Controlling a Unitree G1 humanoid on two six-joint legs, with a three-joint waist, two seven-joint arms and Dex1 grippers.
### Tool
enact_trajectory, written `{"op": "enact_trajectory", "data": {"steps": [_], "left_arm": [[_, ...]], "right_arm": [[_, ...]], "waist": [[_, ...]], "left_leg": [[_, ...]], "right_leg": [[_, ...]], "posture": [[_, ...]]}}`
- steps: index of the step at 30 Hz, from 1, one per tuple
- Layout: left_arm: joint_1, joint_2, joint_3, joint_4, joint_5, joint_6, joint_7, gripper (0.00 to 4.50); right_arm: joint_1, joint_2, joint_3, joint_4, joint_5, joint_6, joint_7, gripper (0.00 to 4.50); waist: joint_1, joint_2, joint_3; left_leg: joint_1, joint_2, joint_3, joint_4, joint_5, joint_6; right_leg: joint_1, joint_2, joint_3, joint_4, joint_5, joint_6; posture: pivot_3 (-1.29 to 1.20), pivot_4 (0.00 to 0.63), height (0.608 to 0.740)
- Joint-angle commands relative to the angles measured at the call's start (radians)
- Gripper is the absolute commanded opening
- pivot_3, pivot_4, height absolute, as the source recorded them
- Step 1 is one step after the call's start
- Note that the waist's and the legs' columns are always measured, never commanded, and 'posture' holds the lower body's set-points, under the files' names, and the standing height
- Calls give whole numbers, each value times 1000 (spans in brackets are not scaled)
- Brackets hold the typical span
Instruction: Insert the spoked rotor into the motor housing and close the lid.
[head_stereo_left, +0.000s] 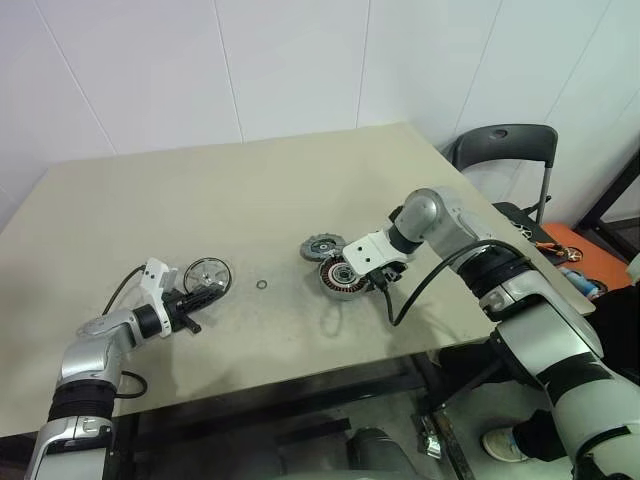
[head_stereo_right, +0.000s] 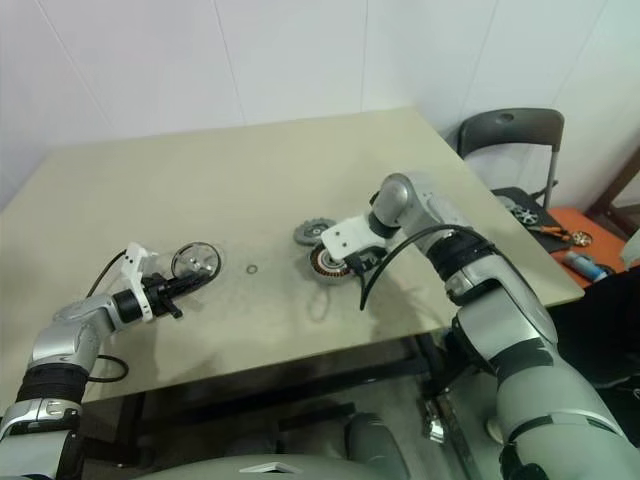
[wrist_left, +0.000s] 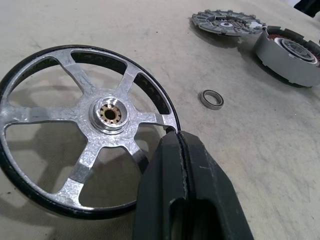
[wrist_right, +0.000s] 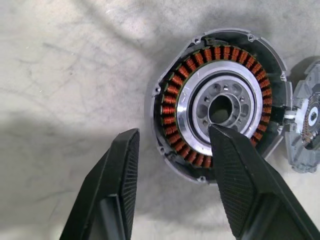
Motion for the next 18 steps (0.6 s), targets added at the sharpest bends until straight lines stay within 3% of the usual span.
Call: {"op": "enact_trajectory", "data": {"steps": [1,7,11,14,18], "left_arm": [[-5,9,17,-34,-7,-3,2,0],[-9,8,17,-24,-6,-6,1,0],[-17,3,16,-21,-7,-7,5,0],[-17,3,17,-27,-9,-4,5,0],[-15,8,15,-27,-4,-2,4,0]], "right_arm": [[-66,-14,-38,-50,37,5,43,2336],[-62,45,-89,-198,141,126,69,2336],[-18,242,-177,-271,209,373,-146,2336],[55,325,-181,-333,196,494,-272,2336],[100,418,-171,-269,179,583,-440,2336]], "waist": [[0,0,0],[-1,0,0],[-8,0,0],[6,-1,-1],[12,-2,-2]], "left_leg": [[0,0,0,0,0,0],[0,0,0,0,0,0],[1,1,0,-1,0,0],[1,2,-1,-1,0,0],[-1,0,-2,1,1,-2]], "right_leg": [[0,0,0,0,0,0],[0,0,0,0,0,0],[0,1,0,1,0,0],[-1,2,0,3,0,-1],[0,-1,-1,1,0,0]], "posture": [[0,0,740],[0,0,740],[0,0,740],[0,0,740],[0,0,740]]}}
